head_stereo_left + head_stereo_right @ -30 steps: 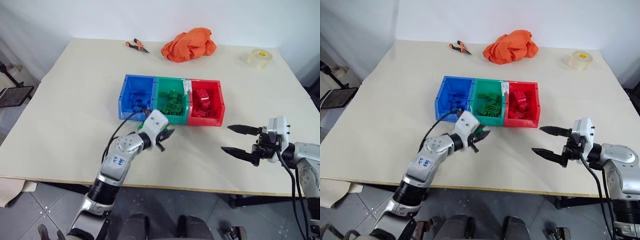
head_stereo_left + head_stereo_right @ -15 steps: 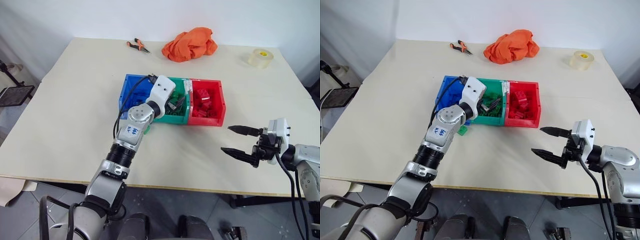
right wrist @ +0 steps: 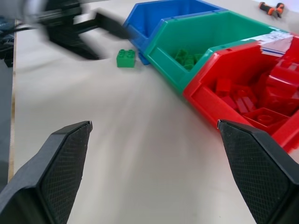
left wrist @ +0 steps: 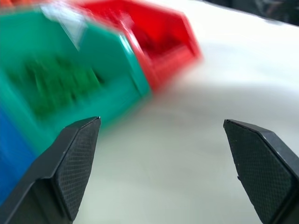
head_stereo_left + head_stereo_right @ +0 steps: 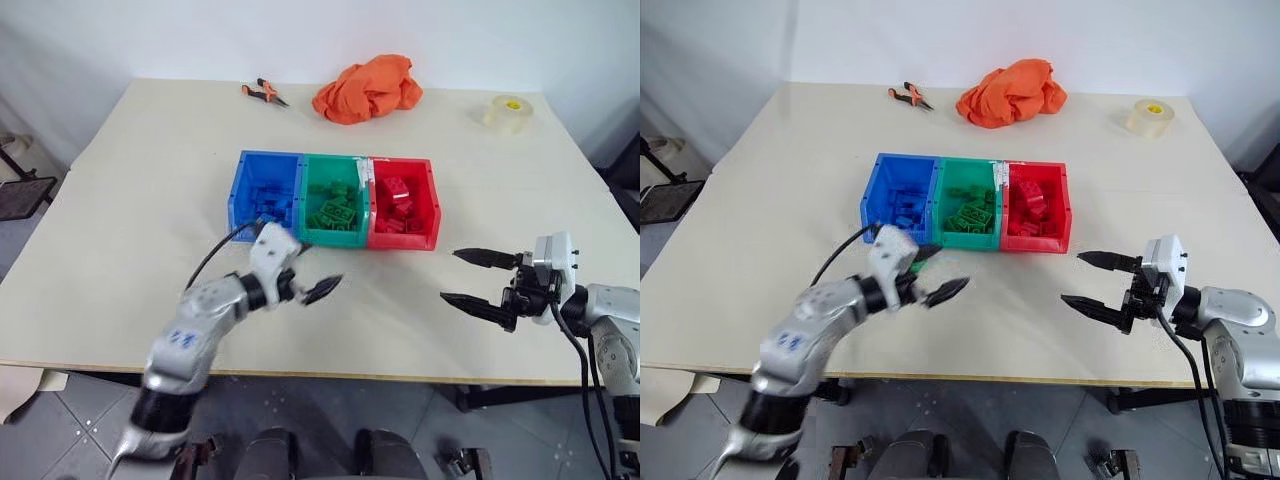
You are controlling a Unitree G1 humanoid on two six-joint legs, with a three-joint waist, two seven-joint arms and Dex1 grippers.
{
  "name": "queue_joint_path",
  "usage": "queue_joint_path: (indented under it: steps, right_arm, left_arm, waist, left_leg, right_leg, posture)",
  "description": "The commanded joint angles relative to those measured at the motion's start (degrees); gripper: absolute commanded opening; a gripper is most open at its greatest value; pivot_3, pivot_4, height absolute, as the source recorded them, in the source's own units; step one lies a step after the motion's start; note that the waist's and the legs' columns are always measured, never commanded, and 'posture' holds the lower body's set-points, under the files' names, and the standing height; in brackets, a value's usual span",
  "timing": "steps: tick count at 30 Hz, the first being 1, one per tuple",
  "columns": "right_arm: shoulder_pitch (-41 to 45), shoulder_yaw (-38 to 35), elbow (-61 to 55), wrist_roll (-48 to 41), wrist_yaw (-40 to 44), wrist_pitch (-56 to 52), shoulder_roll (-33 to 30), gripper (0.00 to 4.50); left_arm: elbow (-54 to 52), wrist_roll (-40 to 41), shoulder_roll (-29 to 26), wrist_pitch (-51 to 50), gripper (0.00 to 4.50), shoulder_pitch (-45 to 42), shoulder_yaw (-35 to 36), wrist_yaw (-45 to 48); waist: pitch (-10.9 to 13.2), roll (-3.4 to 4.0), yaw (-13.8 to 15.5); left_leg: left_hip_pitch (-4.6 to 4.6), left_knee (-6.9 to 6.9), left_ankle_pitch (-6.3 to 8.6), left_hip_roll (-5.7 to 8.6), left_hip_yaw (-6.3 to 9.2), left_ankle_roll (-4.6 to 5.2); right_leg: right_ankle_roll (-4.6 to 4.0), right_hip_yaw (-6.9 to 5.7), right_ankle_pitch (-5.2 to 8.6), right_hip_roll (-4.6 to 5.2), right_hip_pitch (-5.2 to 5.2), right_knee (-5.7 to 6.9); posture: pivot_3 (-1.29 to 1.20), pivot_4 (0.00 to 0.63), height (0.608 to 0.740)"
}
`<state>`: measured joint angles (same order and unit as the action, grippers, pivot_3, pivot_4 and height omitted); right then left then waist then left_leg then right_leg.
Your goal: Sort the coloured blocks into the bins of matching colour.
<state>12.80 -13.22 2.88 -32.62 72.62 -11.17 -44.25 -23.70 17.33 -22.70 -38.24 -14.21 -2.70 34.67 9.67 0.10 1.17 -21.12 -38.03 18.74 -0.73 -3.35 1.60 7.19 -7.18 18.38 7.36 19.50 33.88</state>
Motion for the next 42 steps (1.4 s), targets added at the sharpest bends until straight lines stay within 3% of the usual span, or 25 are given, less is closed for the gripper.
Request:
queue_joint_path:
  steps: [1,6,10,15,27,42]
  right_arm:
    - [2.2,0.3,1.3,0.1,2.0,1.0,-0.4,4.5]
    - [4.8,1.4,4.4,0.7,4.3,1.6,-0.5,4.5]
    - [7.0,2.6,6.7,1.6,5.5,2.1,0.1,4.5]
    - [7.8,3.1,7.3,1.9,5.6,2.4,0.5,4.5]
    - [7.2,2.4,6.4,1.9,5.2,1.8,0.0,4.5]
    - [6.7,1.7,5.0,1.6,4.9,0.8,-1.1,4.5]
  left_arm:
    - [-6.9,5.0,-5.4,0.1,4.48,7.6,8.0,4.3]
    - [-5.4,7.1,-12.8,4.4,4.48,20.1,18.8,10.0]
    - [-2.4,6.7,-15.5,7.1,4.48,22.3,22.5,10.7]
    - [-1.8,5.7,-14.3,7.1,4.48,17.5,19.2,7.4]
    - [12.5,-5.9,-3.0,11.0,4.48,-0.3,3.8,-5.8]
    - [31.5,-10.7,3.9,21.2,4.48,-9.7,-1.7,-5.8]
  waist:
    - [0.0,0.01,0.0]
    - [0.0,0.02,0.3]
    - [0.0,0.05,0.3]
    - [0.0,0.05,0.2]
    - [0.0,0.05,0.2]
    - [0.0,0.04,0.4]
  left_leg:
    - [-0.01,-0.02,0.01,-0.03,-0.01,-0.01]
    - [-0.02,-0.01,0.05,0.02,0.04,0.0]
    - [-0.03,-0.01,0.08,0.04,0.07,0.0]
    - [-0.02,0.01,0.12,0.02,0.07,-0.02]
    - [0.02,0.0,0.11,0.05,-0.08,-0.02]
    - [0.02,-0.03,0.1,0.07,-0.15,0.01]
  right_leg:
    - [-0.02,0.1,0.01,0.0,0.0,-0.04]
    - [-0.03,0.21,0.02,0.15,-0.01,-0.07]
    - [-0.05,0.22,0.02,0.2,-0.03,-0.12]
    - [-0.05,0.23,0.02,0.26,-0.02,-0.08]
    - [-0.01,-0.03,0.01,-0.04,0.03,0.03]
    - [0.03,-0.33,-0.01,-0.04,0.04,0.05]
  posture:
    - [0.0,0.15,0.74]
    - [0.0,0.15,0.74]
    - [0.0,0.15,0.74]
    - [0.0,0.15,0.74]
    - [0.0,0.15,0.74]
    - [0.0,0.15,0.74]
